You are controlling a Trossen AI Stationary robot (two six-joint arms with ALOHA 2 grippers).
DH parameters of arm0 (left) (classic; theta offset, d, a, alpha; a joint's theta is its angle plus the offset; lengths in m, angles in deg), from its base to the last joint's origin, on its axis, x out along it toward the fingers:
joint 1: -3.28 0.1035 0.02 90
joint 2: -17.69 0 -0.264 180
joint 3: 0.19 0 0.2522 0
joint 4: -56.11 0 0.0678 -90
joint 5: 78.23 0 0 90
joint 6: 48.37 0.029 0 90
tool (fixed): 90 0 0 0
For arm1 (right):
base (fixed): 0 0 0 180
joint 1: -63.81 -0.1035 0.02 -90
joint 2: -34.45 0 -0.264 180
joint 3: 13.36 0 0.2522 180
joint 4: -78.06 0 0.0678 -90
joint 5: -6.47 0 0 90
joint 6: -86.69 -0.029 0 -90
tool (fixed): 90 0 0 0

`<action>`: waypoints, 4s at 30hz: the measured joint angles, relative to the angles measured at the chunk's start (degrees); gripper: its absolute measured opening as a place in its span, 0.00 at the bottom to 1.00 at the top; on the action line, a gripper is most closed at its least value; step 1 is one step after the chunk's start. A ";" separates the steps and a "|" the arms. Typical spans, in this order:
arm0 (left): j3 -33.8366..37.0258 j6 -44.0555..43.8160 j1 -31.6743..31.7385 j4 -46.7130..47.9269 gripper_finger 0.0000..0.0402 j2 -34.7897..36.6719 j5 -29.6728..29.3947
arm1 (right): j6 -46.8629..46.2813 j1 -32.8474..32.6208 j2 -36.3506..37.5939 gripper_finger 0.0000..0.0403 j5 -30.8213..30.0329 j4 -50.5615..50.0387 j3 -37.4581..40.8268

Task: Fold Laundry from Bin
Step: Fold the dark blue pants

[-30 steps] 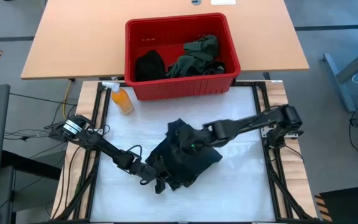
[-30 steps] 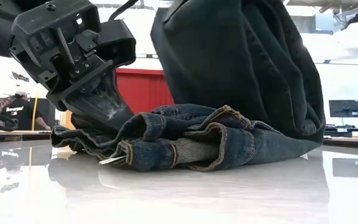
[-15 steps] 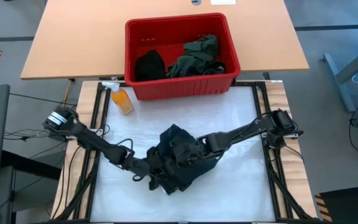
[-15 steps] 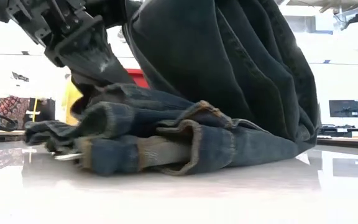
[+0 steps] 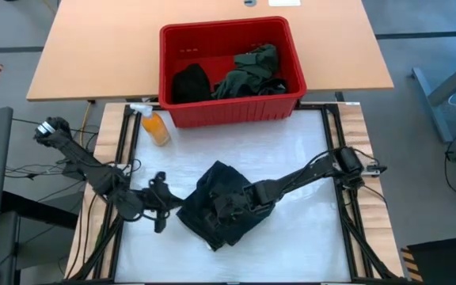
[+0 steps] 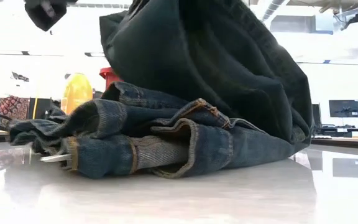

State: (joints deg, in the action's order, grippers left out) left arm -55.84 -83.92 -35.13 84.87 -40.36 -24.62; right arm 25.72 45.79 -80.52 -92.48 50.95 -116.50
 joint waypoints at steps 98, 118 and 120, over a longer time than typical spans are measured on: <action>13.03 -7.89 6.57 -12.28 0.00 4.49 2.48 | 19.53 0.72 -7.60 0.05 -19.34 50.56 23.32; 13.00 -13.25 5.32 -12.30 0.00 4.49 -3.74 | 4.02 8.83 21.06 0.04 -19.71 33.00 62.41; 13.00 -13.66 5.32 -12.32 0.00 4.49 -4.32 | 4.57 10.33 24.97 0.04 -20.00 33.63 67.04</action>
State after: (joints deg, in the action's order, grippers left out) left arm -42.84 -97.58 -29.80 72.55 -35.87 -28.95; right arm 30.29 56.12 -55.54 -112.48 84.57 -49.46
